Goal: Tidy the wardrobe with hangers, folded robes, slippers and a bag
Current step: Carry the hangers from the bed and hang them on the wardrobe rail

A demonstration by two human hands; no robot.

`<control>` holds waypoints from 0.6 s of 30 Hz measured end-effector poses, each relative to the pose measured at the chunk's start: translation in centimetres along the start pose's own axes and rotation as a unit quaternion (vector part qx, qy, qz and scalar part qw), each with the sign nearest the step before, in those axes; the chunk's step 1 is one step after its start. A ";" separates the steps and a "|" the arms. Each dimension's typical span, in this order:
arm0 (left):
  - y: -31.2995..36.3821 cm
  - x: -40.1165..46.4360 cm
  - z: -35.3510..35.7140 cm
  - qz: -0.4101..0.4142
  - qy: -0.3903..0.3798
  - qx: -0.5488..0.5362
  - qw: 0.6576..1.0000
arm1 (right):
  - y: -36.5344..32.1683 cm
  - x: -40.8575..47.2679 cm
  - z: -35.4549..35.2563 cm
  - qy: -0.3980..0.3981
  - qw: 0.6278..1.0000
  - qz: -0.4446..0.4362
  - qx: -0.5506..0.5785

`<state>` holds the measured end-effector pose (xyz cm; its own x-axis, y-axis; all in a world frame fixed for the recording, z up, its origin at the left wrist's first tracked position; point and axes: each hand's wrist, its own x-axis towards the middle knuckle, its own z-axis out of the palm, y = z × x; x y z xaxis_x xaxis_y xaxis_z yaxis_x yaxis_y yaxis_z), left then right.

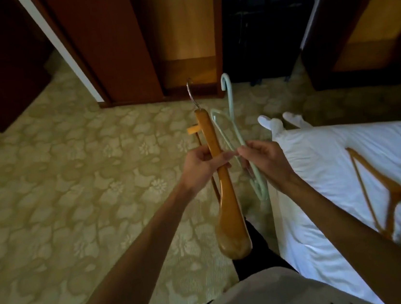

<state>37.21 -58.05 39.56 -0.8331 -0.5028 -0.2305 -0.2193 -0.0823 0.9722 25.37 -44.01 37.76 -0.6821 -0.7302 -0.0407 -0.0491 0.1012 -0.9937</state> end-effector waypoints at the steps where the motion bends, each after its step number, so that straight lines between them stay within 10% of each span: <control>1: 0.6 2.6 -0.7 0.005 -0.001 0.004 1.000 | -0.2 2.7 0.0 0.002 1.000 -0.002 0.002; 18: 17.0 45.5 -14.1 0.072 0.042 0.011 0.996 | -8.4 48.9 -0.4 -0.043 0.997 -0.063 0.000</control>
<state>2.70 -94.47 46.15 -0.8113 -0.5788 -0.0824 -0.1118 0.0152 0.9936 -7.88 -80.26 44.15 -0.6060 -0.7919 0.0750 -0.1293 0.0051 -0.9916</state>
